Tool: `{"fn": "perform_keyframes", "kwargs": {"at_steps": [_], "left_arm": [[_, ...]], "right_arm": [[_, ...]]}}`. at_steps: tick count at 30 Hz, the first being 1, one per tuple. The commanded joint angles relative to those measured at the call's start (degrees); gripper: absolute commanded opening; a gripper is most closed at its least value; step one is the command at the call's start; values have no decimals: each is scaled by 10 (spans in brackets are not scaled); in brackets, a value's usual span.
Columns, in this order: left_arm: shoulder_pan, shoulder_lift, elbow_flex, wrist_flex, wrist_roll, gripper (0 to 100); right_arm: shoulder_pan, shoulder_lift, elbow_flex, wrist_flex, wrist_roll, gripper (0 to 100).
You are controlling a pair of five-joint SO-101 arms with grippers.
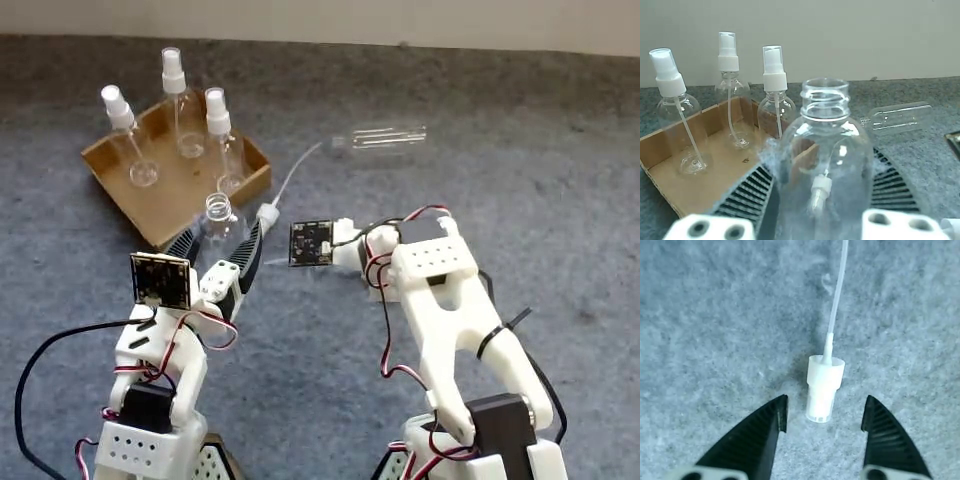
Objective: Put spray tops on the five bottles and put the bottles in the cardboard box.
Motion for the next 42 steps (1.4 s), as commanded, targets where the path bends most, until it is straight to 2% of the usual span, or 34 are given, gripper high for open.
{"fn": "perform_keyframes", "kwargs": {"at_steps": [1, 3, 13, 17, 19, 21, 26, 32, 36, 42], "left_arm": [[-4, -5, 13, -2, -4, 91], [-4, -5, 13, -2, -4, 91], [-4, -6, 13, -3, -4, 91], [-4, -6, 13, -3, -4, 91], [-4, -6, 13, -3, -4, 91], [-4, -6, 13, -2, -4, 91], [-4, -6, 13, 0, -4, 91], [-4, -6, 13, 0, -4, 91], [-4, -6, 13, 0, -4, 91], [-4, -6, 13, 0, -4, 91]], "right_arm": [[0, -31, -12, -7, -10, 221], [7, -31, -12, -7, -39, 221], [22, -81, -72, -7, -295, 221], [22, -132, -72, -1, -447, 221], [22, -149, -72, 34, -527, 221], [13, -169, -72, 80, -573, 221], [-26, -215, -68, 196, -593, 221], [-33, -302, -20, 275, -591, 221], [-29, -356, 60, 229, -591, 221], [-29, -391, 215, 77, -597, 221]]}}
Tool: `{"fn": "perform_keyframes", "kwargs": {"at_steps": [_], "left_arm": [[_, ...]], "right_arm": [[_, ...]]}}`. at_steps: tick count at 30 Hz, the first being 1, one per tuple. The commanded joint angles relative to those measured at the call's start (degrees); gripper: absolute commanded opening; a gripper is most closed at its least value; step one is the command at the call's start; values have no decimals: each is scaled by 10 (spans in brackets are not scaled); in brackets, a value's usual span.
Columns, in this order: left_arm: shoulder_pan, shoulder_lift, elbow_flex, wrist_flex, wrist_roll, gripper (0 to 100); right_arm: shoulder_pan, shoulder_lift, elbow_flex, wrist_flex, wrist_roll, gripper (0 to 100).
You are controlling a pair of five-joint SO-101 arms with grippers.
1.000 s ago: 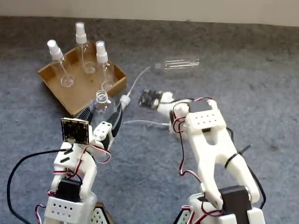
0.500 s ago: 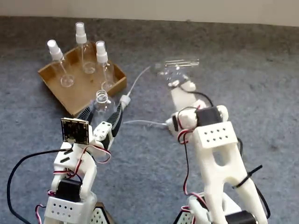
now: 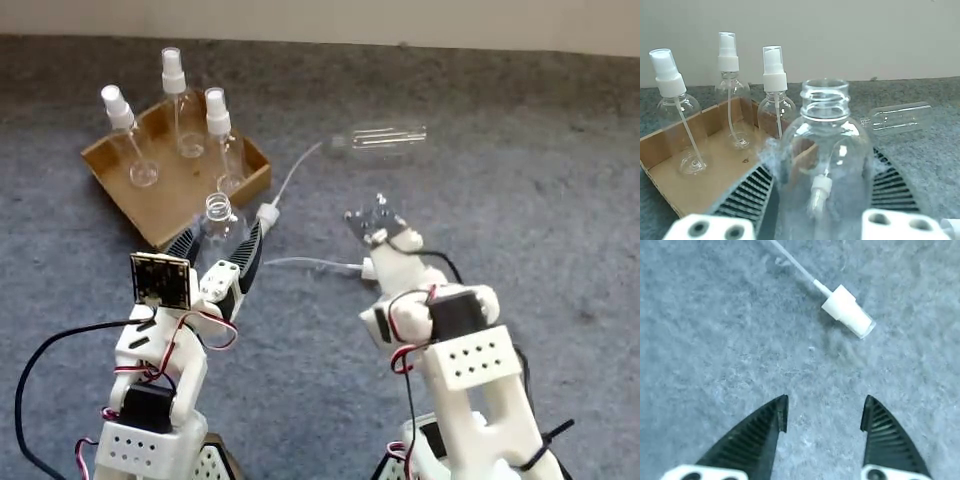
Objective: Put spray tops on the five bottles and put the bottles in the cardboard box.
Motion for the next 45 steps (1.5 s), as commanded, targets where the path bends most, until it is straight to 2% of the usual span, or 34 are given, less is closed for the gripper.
{"fn": "perform_keyframes", "kwargs": {"at_steps": [1, 8, 15, 31, 35, 45], "left_arm": [[-4, -6, 13, 0, -4, 91], [-4, -6, 13, 0, -4, 91], [-4, -6, 13, 0, -4, 91], [-4, -6, 13, 1, -4, 91], [-4, -6, 13, 1, -4, 91], [-4, -6, 13, -1, -4, 91]], "right_arm": [[0, -21, 61, -87, -24, 221], [-2, -19, 49, -181, -261, 221], [-1, 22, -21, -180, -365, 221], [15, 406, -277, -180, -669, 224], [44, 479, -313, -180, -705, 224], [50, 567, -320, -185, -709, 221]]}}
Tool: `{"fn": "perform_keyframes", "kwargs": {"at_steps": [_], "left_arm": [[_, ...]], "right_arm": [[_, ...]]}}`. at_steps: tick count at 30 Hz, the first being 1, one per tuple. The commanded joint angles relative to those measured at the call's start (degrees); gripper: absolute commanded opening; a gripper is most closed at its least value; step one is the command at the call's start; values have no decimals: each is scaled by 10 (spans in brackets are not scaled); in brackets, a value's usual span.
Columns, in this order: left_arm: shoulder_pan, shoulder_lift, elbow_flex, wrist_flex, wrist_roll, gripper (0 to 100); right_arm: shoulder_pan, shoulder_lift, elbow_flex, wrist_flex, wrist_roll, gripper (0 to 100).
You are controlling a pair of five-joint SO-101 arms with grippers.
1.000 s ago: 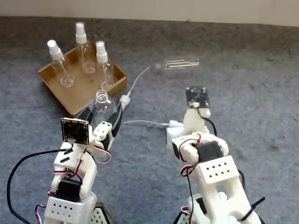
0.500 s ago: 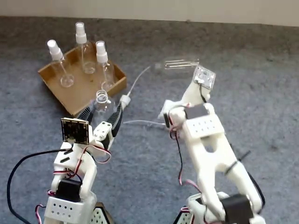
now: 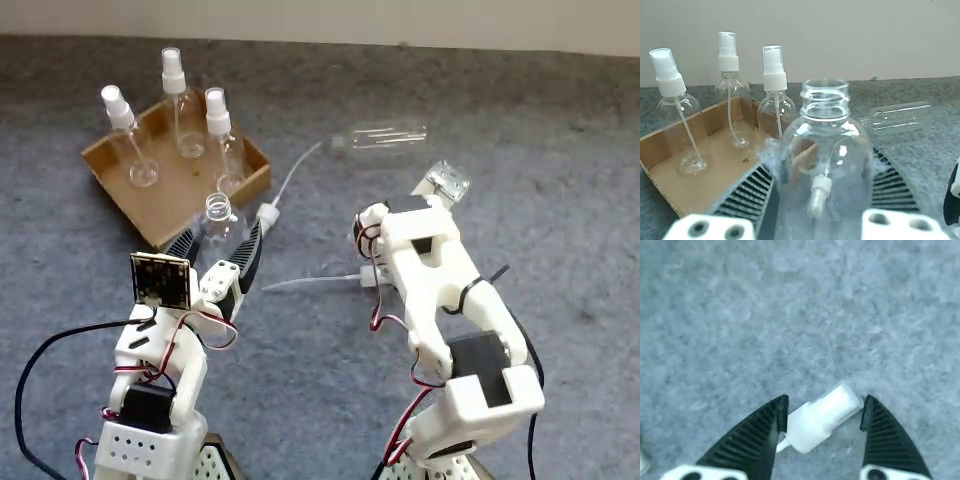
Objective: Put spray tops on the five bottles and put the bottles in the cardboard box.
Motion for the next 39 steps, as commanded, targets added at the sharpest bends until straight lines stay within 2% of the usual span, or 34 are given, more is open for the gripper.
{"fn": "perform_keyframes", "kwargs": {"at_steps": [1, 7, 12, 17, 26, 31, 36, 39], "left_arm": [[-4, -6, 13, -1, -4, 91], [-4, -6, 13, 0, -4, 91], [-4, -6, 13, 0, -4, 91], [-4, -6, 13, 0, -4, 91], [-4, -6, 13, -2, -4, 91], [-4, -6, 13, 0, -4, 91], [-4, -6, 13, 0, -4, 91], [-4, -6, 13, 0, -4, 91]], "right_arm": [[7, 3, -35, -7, -6, 221], [8, 6, -35, -4, -2, 212], [8, 6, -35, -4, -1, 83], [8, 3, -35, -3, 8, 71], [12, -117, -29, -4, 141, 70], [73, -143, -33, -8, 223, 70], [147, -142, -34, -8, 365, 70], [167, -142, -32, -8, 440, 70]]}}
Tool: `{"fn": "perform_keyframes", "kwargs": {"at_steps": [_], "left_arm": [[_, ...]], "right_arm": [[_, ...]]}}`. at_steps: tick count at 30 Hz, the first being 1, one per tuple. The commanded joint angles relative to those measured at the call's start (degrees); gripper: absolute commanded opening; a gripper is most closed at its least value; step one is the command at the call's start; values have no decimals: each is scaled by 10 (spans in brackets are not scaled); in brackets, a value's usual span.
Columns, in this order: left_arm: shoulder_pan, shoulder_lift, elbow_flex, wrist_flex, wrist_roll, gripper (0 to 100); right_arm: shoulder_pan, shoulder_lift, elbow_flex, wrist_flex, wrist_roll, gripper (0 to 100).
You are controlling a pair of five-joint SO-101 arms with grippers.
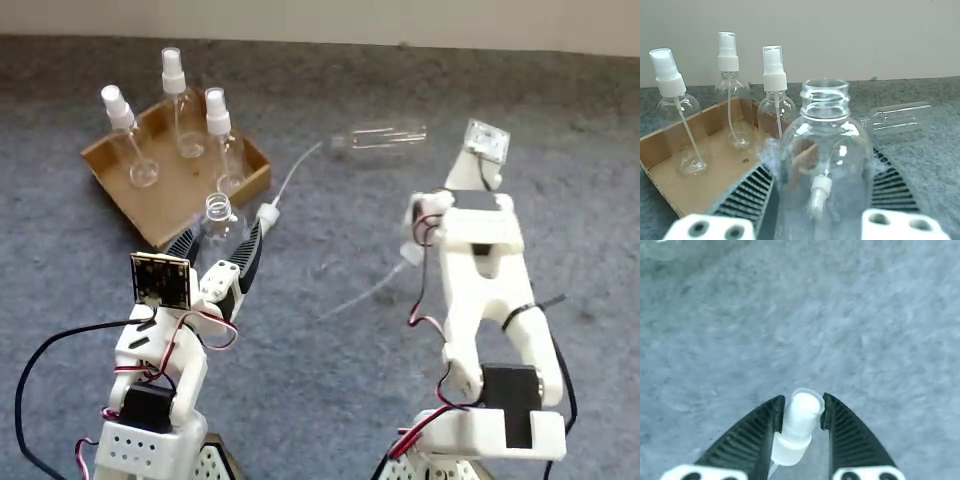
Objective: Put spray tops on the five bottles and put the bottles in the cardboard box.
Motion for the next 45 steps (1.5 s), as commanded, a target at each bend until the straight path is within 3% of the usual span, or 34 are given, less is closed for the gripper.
{"fn": "perform_keyframes", "kwargs": {"at_steps": [1, 5, 12, 19, 24, 28, 34, 45], "left_arm": [[-4, -6, 13, 0, -4, 91], [-2, -6, 13, -2, -4, 91], [58, -5, 13, 14, -4, 91], [58, -5, 13, 20, -5, 91], [58, -5, 13, 20, -12, 91], [59, -5, 13, 20, -83, 88], [61, -5, 13, 20, -106, 88], [61, -5, 13, 20, -106, 88]], "right_arm": [[27, -33, -32, -8, 97, 70], [26, -40, -35, -7, 161, 70], [22, -34, -56, -7, 169, 70], [-9, 44, -60, -97, 230, 74], [-10, 120, -103, -88, 233, 115], [-12, 162, -137, -47, 233, 200], [-12, 171, -167, 12, 229, 202], [-42, 176, -160, 11, 229, 202]]}}
